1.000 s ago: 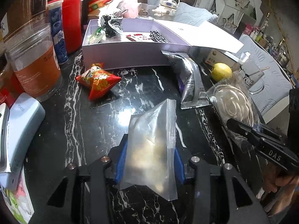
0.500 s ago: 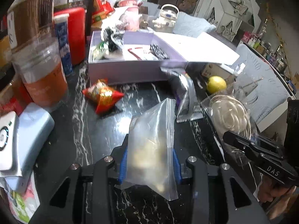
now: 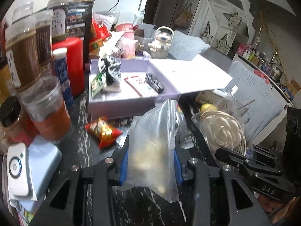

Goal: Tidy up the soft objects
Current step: 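Carry the zip bag and cord bag with both grippers toward the white box, then lower both bags with both grippers into the open box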

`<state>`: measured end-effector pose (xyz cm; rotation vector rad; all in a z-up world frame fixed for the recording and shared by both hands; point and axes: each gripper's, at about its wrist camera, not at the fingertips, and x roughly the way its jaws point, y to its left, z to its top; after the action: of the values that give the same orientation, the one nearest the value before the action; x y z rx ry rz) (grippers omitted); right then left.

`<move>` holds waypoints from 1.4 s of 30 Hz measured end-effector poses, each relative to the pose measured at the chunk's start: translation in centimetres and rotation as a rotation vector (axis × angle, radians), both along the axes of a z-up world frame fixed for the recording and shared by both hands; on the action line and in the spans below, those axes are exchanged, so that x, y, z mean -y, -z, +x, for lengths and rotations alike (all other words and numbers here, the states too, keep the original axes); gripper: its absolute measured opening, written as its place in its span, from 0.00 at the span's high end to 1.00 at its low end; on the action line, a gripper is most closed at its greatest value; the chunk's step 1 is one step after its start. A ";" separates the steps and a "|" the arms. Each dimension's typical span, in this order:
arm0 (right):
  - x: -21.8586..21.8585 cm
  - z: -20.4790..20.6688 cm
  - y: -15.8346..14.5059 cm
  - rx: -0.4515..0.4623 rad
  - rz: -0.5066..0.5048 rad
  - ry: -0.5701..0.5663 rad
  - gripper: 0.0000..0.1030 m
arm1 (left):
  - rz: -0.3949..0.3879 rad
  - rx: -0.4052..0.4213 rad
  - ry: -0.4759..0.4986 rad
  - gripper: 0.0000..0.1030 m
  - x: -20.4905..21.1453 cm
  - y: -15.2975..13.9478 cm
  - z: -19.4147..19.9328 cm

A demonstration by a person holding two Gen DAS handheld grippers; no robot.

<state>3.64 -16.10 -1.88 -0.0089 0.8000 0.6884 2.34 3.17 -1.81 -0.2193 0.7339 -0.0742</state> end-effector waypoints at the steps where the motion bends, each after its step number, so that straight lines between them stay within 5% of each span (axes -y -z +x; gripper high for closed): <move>1: -0.2 0.2 -0.3 0.009 -0.008 0.000 0.81 | 0.002 0.009 0.001 0.63 0.0 -0.3 0.1; 26: -3.2 8.0 -7.2 0.165 0.019 -0.042 0.81 | 0.039 0.240 -0.030 0.63 -2.0 -8.3 7.2; 42: -6.7 16.3 -9.0 0.194 0.031 -0.053 0.81 | 0.070 0.276 -0.052 0.63 -4.5 -9.6 15.0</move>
<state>19.90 -9.40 7.16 -0.0685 0.6046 0.7382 17.34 7.70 7.81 -0.1578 0.4550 -0.0282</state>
